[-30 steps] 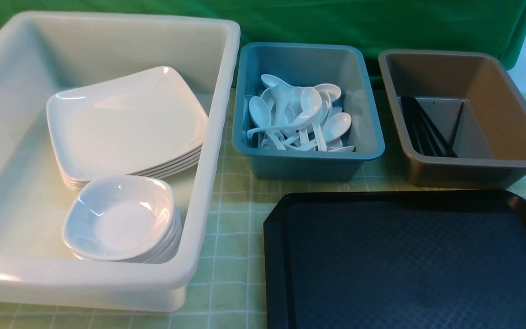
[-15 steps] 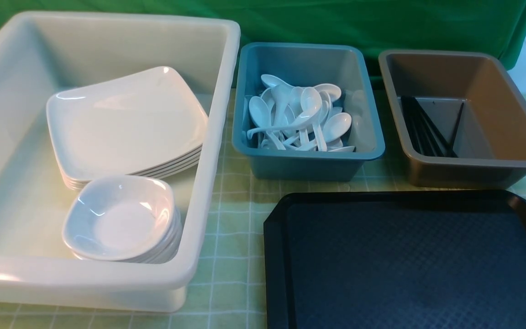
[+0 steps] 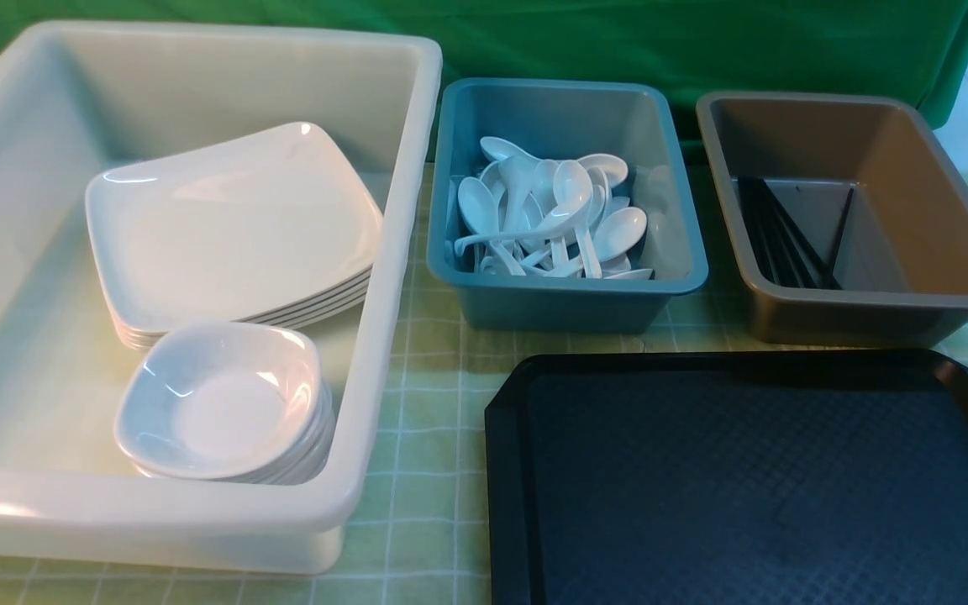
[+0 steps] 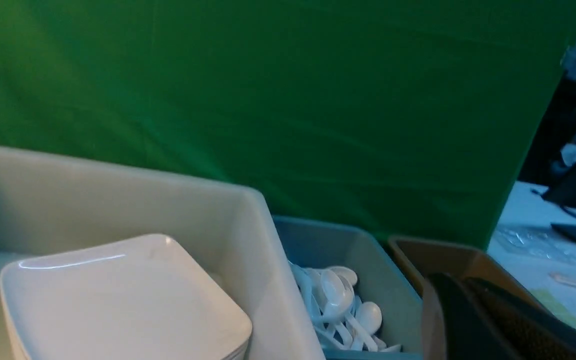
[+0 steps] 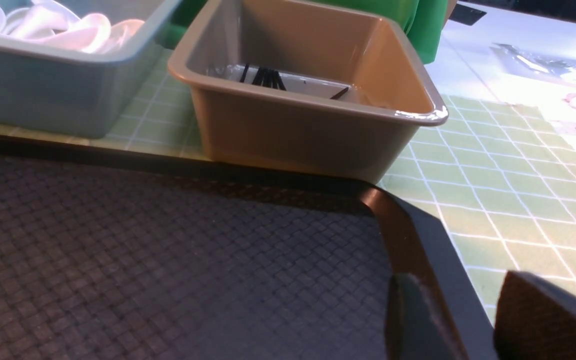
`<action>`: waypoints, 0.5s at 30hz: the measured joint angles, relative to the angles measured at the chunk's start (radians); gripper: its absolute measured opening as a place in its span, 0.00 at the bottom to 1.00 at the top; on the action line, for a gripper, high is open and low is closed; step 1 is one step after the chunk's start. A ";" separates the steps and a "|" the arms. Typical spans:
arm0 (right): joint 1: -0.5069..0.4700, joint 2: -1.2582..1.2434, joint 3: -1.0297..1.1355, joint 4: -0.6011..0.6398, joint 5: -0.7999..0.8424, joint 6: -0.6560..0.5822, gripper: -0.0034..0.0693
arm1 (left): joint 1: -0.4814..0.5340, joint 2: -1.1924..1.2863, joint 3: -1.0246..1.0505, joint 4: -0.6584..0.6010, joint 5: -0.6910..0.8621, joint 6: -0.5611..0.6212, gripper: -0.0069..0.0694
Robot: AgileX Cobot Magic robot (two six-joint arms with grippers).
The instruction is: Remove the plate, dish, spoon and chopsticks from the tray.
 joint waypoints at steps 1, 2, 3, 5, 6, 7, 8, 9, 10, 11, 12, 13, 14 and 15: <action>0.000 0.000 0.000 0.000 0.000 0.000 0.38 | 0.000 -0.001 0.005 0.012 -0.005 0.000 0.08; 0.000 0.000 0.000 0.000 0.000 0.000 0.38 | 0.000 -0.001 0.006 0.025 -0.008 0.000 0.08; -0.001 0.000 0.000 0.000 0.000 0.000 0.38 | 0.000 -0.001 0.011 0.060 -0.009 0.000 0.08; -0.001 0.000 0.000 0.000 0.000 0.000 0.38 | 0.000 -0.001 0.013 0.134 -0.009 0.001 0.08; -0.001 0.000 0.000 0.000 0.000 0.000 0.38 | 0.000 -0.001 0.013 0.180 -0.011 0.004 0.08; -0.001 0.000 0.000 0.000 0.000 0.000 0.38 | 0.000 -0.001 0.013 0.215 -0.012 0.004 0.08; -0.001 0.000 0.000 0.000 0.000 0.000 0.38 | 0.000 -0.001 0.015 0.256 -0.015 0.002 0.08; -0.001 0.000 0.000 0.000 0.000 0.000 0.38 | 0.000 -0.001 0.018 0.292 -0.017 0.000 0.08; -0.001 0.000 0.000 0.000 0.000 0.000 0.38 | 0.000 -0.001 0.028 0.316 -0.027 -0.003 0.08; -0.001 0.000 0.000 0.000 0.000 0.000 0.38 | 0.000 -0.001 0.044 0.323 -0.050 -0.003 0.08; -0.001 0.000 0.000 0.000 0.000 0.000 0.38 | 0.000 -0.001 0.052 0.323 -0.060 -0.003 0.08; -0.001 0.000 0.000 0.000 0.000 0.000 0.38 | 0.000 -0.002 0.078 0.320 -0.094 -0.005 0.08; -0.001 0.000 0.000 0.000 0.000 0.000 0.38 | 0.000 -0.003 0.096 0.320 -0.125 -0.009 0.08; -0.001 0.000 0.000 0.000 0.000 0.000 0.38 | -0.002 -0.006 0.116 0.323 -0.149 -0.019 0.08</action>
